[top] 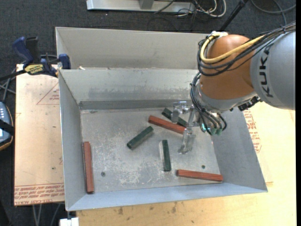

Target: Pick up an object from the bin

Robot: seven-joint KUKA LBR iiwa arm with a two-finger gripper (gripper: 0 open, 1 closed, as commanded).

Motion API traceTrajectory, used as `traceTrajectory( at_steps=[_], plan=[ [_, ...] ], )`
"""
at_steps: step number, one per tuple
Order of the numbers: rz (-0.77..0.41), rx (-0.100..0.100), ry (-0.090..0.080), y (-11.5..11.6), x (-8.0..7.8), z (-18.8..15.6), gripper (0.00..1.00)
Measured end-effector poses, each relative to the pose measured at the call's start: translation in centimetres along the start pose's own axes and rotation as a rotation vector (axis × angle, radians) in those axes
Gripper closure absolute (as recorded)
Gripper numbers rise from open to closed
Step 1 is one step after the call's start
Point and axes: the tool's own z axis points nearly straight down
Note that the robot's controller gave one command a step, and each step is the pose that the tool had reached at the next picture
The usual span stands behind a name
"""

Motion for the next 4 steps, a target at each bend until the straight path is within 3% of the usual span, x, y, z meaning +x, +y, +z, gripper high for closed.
traceTrajectory(
  at_steps=[1, 2, 3, 4],
  plan=[
    [0.000, 0.000, -0.007, 0.0, -0.2, -0.4, 0.00],
    [0.054, -0.001, -0.014, -1.3, 0.3, 5.0, 0.00],
    [0.251, -0.002, -0.010, -3.9, -0.8, 9.8, 0.00],
    [0.373, 0.001, -0.007, -2.9, -0.4, 12.9, 0.00]
  ],
)
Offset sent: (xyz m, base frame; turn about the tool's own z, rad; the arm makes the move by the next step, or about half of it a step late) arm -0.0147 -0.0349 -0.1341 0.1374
